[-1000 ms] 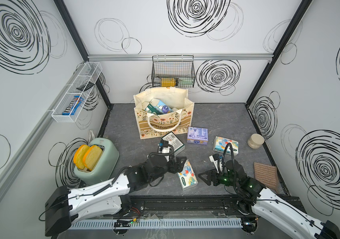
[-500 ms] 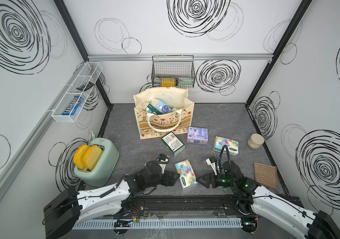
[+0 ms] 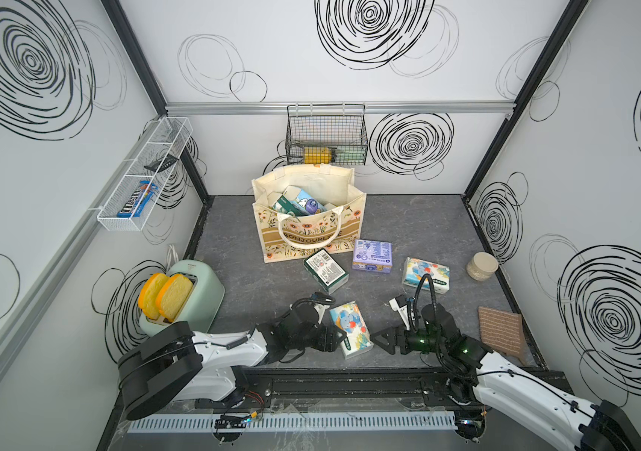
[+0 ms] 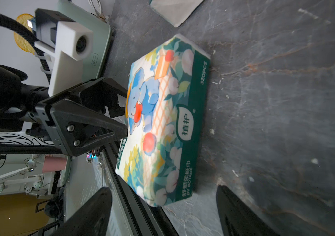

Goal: Put tissues into the canvas bag
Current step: Pick up the pack of facial tissues from the center of the board.

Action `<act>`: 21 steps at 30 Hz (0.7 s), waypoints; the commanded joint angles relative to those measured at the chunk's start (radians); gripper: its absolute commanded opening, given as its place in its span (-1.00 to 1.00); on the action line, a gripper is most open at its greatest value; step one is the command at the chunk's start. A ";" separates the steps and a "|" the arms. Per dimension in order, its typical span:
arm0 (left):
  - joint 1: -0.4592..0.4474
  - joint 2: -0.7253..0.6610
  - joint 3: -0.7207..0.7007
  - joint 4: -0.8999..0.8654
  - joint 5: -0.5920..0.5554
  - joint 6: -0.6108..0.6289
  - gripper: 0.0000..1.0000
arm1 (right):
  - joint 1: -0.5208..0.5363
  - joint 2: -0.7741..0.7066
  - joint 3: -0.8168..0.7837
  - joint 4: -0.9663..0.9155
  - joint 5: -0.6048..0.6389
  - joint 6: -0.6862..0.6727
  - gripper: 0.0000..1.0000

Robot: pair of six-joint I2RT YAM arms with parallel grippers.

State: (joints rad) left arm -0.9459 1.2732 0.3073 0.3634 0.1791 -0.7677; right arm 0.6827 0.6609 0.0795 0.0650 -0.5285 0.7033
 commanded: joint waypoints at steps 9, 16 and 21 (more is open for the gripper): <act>0.074 0.010 -0.026 0.046 0.060 0.052 -0.27 | -0.006 0.050 -0.027 0.068 -0.031 -0.005 0.68; 0.111 0.008 -0.059 0.062 0.091 0.067 -0.54 | -0.007 0.116 -0.048 0.194 -0.086 0.046 0.69; 0.118 0.014 -0.075 0.080 0.094 0.068 -0.54 | -0.007 0.155 -0.052 0.259 -0.105 0.101 0.89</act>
State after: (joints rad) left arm -0.8391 1.2755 0.2615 0.4732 0.2890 -0.7197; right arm 0.6800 0.8043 0.0368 0.2401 -0.6018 0.7628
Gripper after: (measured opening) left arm 0.230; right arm 0.927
